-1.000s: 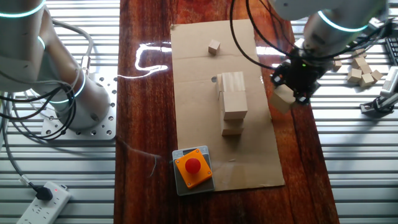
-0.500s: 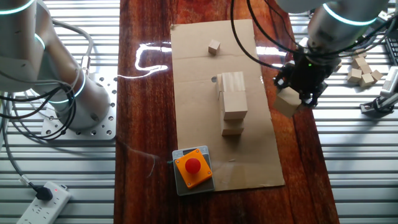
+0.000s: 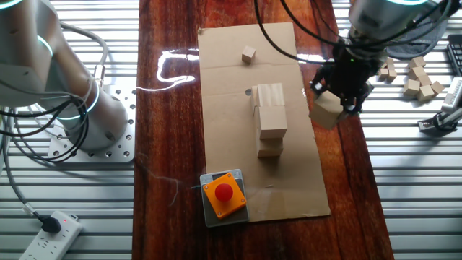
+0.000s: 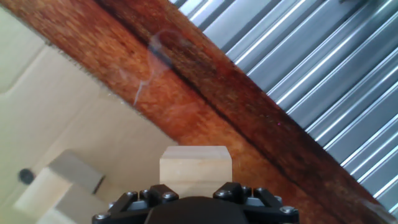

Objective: Stack the blocks into a pyramid shape

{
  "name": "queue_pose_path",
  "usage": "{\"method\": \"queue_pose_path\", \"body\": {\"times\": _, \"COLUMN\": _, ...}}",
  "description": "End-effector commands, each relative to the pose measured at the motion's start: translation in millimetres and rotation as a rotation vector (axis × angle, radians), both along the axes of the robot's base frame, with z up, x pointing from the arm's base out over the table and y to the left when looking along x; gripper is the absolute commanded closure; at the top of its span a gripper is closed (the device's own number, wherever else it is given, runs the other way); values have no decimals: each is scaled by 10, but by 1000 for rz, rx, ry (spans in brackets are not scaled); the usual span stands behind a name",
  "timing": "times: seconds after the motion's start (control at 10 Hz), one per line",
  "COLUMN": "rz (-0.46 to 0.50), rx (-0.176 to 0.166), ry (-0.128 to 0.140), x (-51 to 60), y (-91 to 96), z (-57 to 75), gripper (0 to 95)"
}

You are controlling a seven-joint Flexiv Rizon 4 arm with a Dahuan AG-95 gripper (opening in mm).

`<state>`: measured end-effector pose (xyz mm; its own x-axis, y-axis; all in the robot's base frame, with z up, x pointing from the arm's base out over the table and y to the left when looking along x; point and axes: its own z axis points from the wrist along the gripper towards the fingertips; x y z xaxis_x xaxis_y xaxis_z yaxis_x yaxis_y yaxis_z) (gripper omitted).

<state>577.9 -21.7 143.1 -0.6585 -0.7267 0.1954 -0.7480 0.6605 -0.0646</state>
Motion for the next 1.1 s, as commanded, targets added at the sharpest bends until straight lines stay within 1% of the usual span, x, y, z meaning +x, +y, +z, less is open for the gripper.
{"method": "queue_pose_path", "body": {"times": 0.1, "rz": 6, "rx": -1, "ry": 1, "x": -36, "y": -8, "z": 33, "gripper": 950}}
{"method": "queue_pose_path", "body": {"times": 0.3, "rz": 9, "rx": -3, "ry": 4, "x": -109, "y": -24, "z": 112, "gripper": 950}}
{"method": "queue_pose_path", "body": {"times": 0.4, "rz": 16, "rx": -7, "ry": 9, "x": -177, "y": -40, "z": 181, "gripper": 950}}
{"method": "queue_pose_path", "body": {"times": 0.6, "rz": 30, "rx": -20, "ry": 17, "x": -277, "y": -75, "z": 277, "gripper": 950}}
{"method": "queue_pose_path", "body": {"times": 0.8, "rz": 30, "rx": -15, "ry": 26, "x": -397, "y": -129, "z": 383, "gripper": 950}}
{"method": "queue_pose_path", "body": {"times": 0.9, "rz": 22, "rx": -14, "ry": 35, "x": -461, "y": -136, "z": 428, "gripper": 950}}
{"method": "queue_pose_path", "body": {"times": 1.0, "rz": 20, "rx": -14, "ry": 38, "x": -484, "y": -129, "z": 441, "gripper": 950}}
{"method": "queue_pose_path", "body": {"times": 1.1, "rz": 5, "rx": -12, "ry": 48, "x": -532, "y": -110, "z": 466, "gripper": 950}}
